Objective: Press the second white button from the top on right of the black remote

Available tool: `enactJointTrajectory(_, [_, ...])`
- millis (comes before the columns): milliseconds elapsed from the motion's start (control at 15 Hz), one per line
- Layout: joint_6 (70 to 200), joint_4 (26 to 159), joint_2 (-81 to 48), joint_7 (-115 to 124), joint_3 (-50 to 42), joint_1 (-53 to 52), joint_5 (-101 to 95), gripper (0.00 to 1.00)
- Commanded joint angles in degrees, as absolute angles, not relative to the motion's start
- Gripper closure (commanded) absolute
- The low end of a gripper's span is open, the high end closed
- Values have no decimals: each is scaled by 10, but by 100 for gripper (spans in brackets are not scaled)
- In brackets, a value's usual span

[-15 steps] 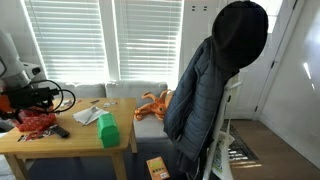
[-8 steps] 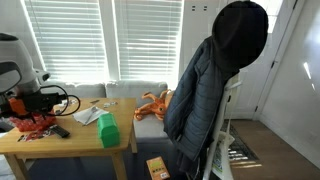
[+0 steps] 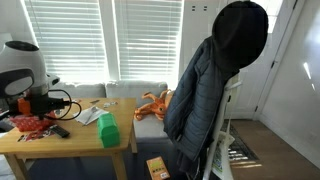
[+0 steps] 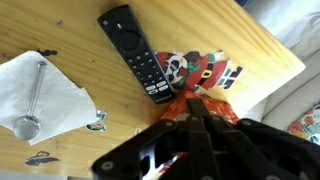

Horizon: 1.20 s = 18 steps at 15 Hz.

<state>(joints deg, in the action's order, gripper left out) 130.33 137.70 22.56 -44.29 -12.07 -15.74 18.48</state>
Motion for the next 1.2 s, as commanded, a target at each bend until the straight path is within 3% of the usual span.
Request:
enactJointTrajectory(0, [1300, 1374, 221, -450, -100, -135, 196, 99])
enactJointTrajectory(1133, [1324, 1345, 126, -480, -97, -114, 306, 100])
